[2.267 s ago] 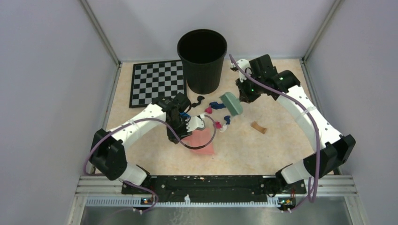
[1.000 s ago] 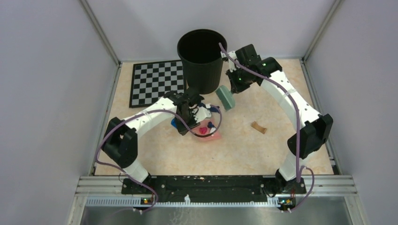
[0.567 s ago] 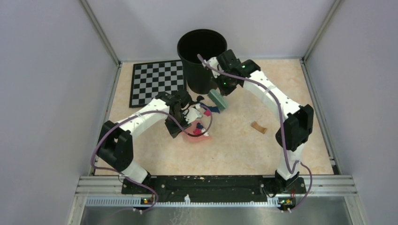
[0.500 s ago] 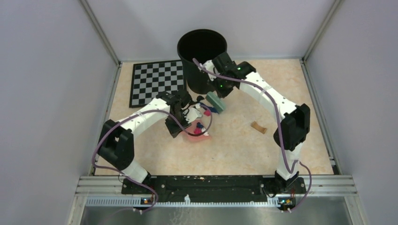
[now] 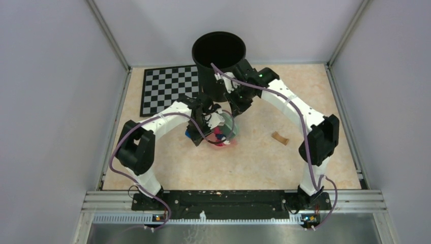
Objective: Sweep away the paper scraps from the table
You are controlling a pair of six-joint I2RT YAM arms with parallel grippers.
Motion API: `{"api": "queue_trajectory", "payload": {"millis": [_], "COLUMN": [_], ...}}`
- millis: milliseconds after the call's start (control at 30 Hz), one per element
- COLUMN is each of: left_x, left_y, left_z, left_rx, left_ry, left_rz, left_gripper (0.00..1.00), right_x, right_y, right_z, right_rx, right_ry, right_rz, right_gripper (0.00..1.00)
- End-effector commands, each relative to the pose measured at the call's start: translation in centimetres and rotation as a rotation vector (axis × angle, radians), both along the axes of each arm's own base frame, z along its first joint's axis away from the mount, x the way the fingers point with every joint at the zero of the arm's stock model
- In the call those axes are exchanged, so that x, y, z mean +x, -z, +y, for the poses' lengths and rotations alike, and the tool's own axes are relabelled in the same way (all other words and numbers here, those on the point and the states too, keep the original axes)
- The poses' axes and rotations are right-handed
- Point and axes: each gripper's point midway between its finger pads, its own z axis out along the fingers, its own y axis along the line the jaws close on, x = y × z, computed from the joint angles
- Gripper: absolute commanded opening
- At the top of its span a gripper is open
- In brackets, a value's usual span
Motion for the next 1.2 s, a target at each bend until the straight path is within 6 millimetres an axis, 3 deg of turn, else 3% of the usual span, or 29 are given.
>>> {"api": "queue_trajectory", "payload": {"millis": [0,200,433,767,1167], "left_x": [1.5,1.6,2.1,4.5,8.2], "left_y": [-1.2,-1.5,-3.5,-10.5,-20.2], "left_z": [-1.6,-2.0,-2.9,-4.6,-6.8], "left_rx": [-0.100,-0.160,-0.226,-0.347,-0.477], "left_ry": [0.009,0.052,0.078,0.115,0.098], "left_rz": [-0.095,-0.163,-0.223,-0.422,-0.646], "left_gripper": [0.00,0.00,0.00,0.00,0.00], "right_x": [-0.4,2.0,4.2,9.2,9.8], "right_y": [-7.2,-10.0,-13.9,-14.6,-12.3], "right_z": [-0.8,-4.5,-7.1,-13.6,-16.2], "right_rx": [0.156,0.153,0.134,0.092,0.063], "right_ry": [0.079,0.173,0.208,0.435,0.512], "right_rz": [-0.058,-0.131,-0.265,-0.348,-0.287], "right_gripper": [0.00,0.00,0.00,0.00,0.00]}}
